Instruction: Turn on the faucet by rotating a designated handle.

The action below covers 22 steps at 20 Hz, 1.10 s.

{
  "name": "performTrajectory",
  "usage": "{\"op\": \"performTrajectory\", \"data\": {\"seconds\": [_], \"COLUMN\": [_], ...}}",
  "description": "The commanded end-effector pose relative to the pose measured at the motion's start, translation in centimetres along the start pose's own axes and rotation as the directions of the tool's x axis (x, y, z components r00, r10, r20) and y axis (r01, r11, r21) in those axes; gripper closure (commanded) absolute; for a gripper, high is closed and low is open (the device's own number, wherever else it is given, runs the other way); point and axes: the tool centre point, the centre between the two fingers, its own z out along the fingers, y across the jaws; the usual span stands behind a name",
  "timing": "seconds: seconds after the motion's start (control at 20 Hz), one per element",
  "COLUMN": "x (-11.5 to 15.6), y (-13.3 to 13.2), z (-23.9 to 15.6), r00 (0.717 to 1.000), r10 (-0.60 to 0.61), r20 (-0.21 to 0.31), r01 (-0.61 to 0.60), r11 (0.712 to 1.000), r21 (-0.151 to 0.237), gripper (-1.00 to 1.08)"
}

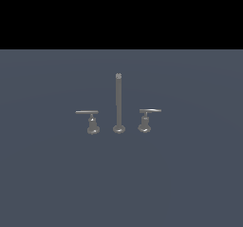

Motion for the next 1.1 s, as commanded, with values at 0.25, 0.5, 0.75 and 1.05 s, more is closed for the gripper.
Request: {"op": "performTrajectory", "data": {"seconds": [0.25,0.5,0.75,1.05], "x": [1.1,2.1,3.4,5.0], "y": [-3.3,-5.4,-7.3,-9.4], "z": [4.1,6.8,9.4,12.4], "r00": [0.987,0.965,0.933,0.885], "r10": [0.161,0.263,0.36,0.465], "r20": [0.001,0.003,0.005,0.008], "r01": [-0.161,-0.263,-0.36,-0.465], "r11": [0.987,0.965,0.933,0.885], "r21": [0.004,0.007,0.01,0.014], "gripper": [1.08,1.08,1.08,1.08]}}
